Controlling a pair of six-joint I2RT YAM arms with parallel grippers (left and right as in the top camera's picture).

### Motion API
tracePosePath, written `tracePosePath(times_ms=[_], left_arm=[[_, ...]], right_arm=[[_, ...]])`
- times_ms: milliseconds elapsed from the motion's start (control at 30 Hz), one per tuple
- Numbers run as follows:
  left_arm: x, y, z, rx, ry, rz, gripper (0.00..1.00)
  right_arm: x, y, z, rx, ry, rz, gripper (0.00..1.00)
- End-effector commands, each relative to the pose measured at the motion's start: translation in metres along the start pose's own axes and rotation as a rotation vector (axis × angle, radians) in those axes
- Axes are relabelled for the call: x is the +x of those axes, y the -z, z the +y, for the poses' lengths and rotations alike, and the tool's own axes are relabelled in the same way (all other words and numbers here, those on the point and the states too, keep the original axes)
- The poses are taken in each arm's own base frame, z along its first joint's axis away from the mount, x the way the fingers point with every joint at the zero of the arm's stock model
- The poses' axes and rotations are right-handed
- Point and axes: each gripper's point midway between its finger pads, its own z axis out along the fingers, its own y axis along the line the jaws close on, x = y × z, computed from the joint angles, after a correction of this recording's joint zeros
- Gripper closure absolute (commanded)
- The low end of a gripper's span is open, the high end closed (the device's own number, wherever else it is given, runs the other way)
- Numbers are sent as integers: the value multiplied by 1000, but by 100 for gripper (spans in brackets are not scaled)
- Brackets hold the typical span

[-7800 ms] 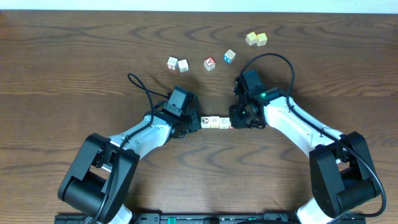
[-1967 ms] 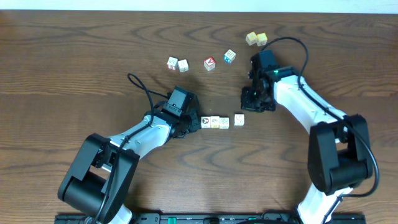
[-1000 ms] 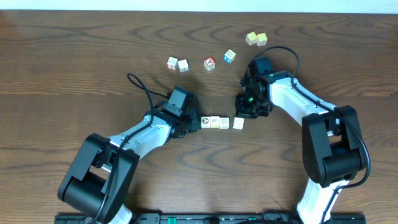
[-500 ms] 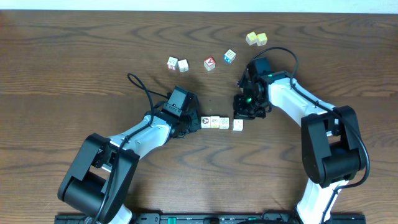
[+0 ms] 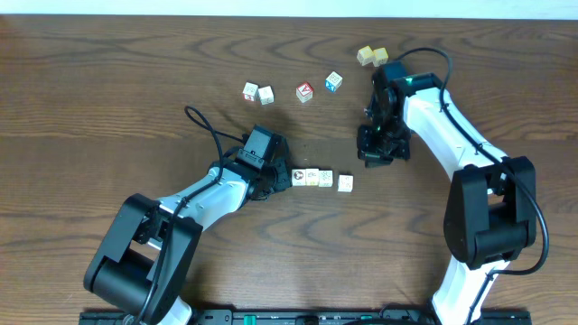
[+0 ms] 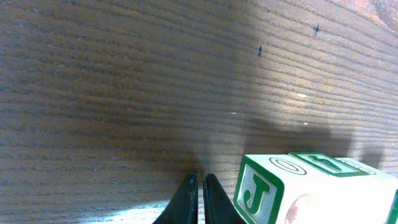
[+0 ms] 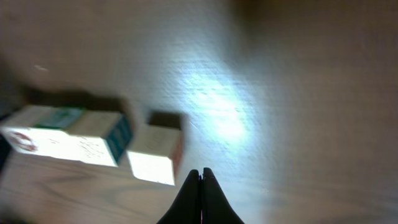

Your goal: Lift 4 blocks

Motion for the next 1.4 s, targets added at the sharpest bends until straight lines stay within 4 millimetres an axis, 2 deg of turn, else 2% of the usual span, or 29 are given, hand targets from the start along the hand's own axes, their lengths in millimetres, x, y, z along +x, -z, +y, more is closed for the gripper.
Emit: tracePosePath(times_ms=[0, 200, 400, 1100, 1367], left_arm=[[-2, 0, 8, -44, 0, -16, 93], [-2, 0, 8, -44, 0, -16, 93], [-2, 0, 8, -44, 0, -17, 92], [-2, 0, 8, -44, 0, -16, 93], [-2, 0, 8, -44, 0, -16, 93]], right_arm=[[16, -14, -8, 39, -8, 62, 99], [35, -42, 0, 35, -11, 100, 99], [37, -54, 23, -16, 4, 83, 99], [24, -55, 33, -42, 0, 24, 98], [17, -40, 18, -39, -37, 33, 99]])
